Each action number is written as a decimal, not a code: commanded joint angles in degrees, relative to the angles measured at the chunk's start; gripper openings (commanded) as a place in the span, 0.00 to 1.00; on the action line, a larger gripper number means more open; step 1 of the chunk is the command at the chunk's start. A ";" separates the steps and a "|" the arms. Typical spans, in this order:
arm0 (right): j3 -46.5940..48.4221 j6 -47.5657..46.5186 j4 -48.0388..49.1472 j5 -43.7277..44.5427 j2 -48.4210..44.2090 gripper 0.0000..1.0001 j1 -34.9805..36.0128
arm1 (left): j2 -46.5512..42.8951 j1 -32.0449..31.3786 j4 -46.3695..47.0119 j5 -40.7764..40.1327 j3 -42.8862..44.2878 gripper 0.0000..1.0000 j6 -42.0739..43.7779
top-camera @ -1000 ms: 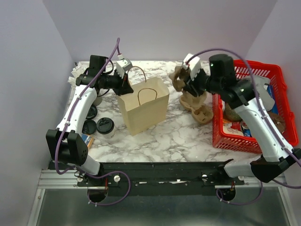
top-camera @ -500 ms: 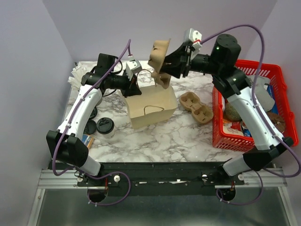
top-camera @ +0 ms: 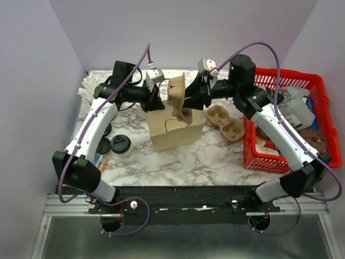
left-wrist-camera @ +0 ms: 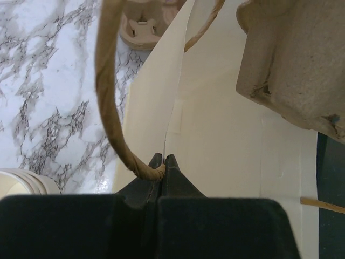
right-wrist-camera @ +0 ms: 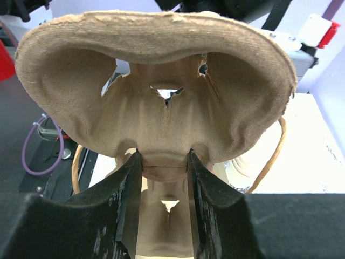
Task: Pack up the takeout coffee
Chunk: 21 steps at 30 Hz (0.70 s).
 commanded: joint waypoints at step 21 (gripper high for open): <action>7.43 -35.09 -36.52 9.94 5.84 0.14 0.85 | -5.44 -1.46 0.95 1.44 -1.33 0.00 0.17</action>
